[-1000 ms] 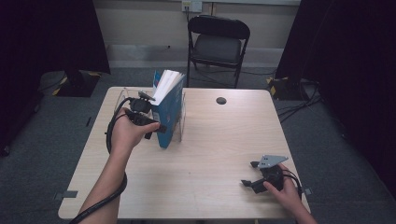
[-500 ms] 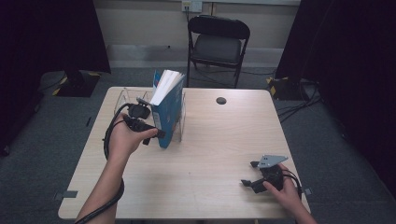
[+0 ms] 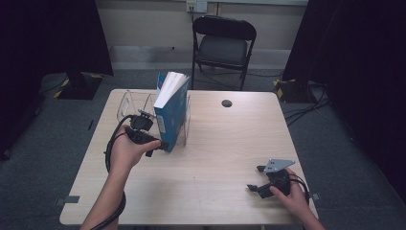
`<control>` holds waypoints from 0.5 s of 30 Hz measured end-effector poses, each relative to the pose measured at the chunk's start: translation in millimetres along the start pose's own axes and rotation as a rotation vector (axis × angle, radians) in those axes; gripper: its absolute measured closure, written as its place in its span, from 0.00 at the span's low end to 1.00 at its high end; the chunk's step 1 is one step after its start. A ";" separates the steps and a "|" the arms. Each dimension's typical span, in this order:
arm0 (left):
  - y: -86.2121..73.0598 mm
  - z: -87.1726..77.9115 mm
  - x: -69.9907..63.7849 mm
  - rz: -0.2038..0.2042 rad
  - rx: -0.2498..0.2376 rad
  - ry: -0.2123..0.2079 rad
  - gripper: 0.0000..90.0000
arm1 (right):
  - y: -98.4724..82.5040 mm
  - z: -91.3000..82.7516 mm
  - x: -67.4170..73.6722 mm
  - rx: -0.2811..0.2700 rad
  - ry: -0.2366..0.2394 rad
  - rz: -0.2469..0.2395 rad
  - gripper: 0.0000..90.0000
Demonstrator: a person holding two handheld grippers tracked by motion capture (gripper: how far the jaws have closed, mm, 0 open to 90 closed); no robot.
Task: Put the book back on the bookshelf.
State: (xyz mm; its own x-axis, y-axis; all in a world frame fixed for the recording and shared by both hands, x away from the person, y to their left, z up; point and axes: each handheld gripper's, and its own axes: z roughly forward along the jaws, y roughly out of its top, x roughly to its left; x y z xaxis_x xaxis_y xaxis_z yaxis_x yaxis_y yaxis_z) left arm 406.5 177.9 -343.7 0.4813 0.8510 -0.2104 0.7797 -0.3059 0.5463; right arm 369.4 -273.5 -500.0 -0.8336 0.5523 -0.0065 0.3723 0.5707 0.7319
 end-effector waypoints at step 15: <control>-24.6 8.5 8.5 -0.019 0.004 -0.019 0.32 | 0.3 0.3 -0.1 0.001 0.006 0.000 0.14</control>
State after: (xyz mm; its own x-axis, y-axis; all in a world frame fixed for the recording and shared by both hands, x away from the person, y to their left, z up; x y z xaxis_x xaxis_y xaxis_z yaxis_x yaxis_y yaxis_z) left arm 394.8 189.0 -365.9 0.4738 0.8483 -0.2364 0.7904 -0.2913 0.5388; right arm 369.7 -273.1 -500.0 -0.8361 0.5486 -0.0023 0.3731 0.5715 0.7309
